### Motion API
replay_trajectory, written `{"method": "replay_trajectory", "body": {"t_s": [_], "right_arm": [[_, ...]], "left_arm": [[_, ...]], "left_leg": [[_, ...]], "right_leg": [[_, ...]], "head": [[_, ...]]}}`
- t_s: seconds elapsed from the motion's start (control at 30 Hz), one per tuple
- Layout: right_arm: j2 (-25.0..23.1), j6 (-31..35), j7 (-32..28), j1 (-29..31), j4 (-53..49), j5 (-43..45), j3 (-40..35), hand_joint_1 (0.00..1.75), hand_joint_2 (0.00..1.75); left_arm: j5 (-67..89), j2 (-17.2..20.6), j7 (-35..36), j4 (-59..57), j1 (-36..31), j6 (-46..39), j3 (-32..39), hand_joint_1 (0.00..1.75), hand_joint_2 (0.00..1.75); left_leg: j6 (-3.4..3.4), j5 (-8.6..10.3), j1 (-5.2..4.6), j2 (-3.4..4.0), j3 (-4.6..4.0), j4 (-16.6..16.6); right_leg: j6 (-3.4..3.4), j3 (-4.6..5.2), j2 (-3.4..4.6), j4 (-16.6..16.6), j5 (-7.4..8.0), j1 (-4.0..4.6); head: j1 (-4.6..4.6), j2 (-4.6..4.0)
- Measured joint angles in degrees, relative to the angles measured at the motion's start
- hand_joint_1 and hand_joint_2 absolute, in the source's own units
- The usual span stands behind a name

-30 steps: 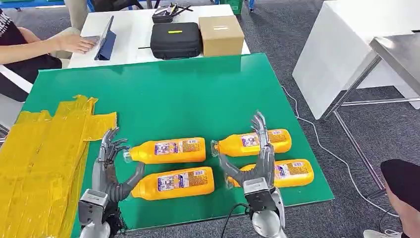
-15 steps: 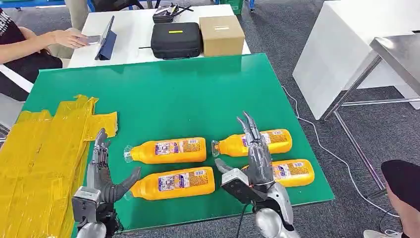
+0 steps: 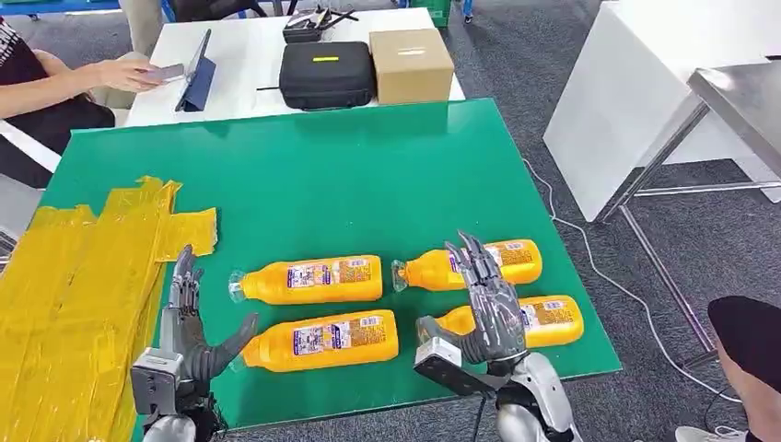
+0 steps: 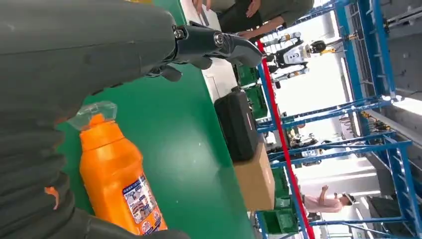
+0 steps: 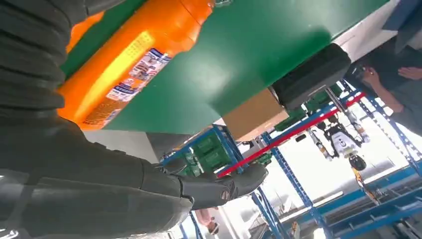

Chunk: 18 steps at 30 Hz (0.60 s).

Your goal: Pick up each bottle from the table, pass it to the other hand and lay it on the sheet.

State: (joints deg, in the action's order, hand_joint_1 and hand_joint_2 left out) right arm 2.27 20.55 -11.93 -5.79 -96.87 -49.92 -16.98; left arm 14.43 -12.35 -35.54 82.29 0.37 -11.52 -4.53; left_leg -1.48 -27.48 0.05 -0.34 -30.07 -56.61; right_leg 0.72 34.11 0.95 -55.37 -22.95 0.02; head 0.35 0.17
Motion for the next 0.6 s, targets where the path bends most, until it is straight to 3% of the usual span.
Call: {"method": "replay_trajectory", "body": {"t_s": [0.13, 0.3, 0.6], "right_arm": [[0.4, 0.0, 0.0, -0.2, 0.0, -0.1, 0.1, 0.00, 1.75], [0.7, -0.5, 4.0, -1.1, 0.0, -6.3, 0.8, 0.00, 1.75], [3.2, -8.4, 5.9, -5.9, -0.7, -11.1, 4.1, 0.00, 1.75]], "left_arm": [[0.0, -0.2, 0.0, -0.2, 0.0, 0.0, 0.4, 0.00, 1.75], [0.1, -0.2, -0.2, -0.6, -0.1, 0.5, 0.4, 0.00, 1.75], [0.3, -0.3, -0.2, -2.0, -1.0, 1.3, 0.2, 0.00, 1.75]], "left_leg": [[0.00, 0.01, 0.00, 0.00, 0.02, 0.0], [0.01, 0.02, 0.00, -0.01, 0.10, 0.0], [-0.02, -0.01, -0.05, 0.00, 0.08, 0.0]], "right_leg": [[0.00, -0.02, 0.00, 0.0, 0.01, 0.00], [0.00, -0.02, 0.00, 0.0, 0.00, 0.00], [0.01, 0.00, 0.00, 0.0, 0.00, -0.02]], "head": [[0.00, 0.00], [0.00, 0.02], [0.00, 0.00]]}}
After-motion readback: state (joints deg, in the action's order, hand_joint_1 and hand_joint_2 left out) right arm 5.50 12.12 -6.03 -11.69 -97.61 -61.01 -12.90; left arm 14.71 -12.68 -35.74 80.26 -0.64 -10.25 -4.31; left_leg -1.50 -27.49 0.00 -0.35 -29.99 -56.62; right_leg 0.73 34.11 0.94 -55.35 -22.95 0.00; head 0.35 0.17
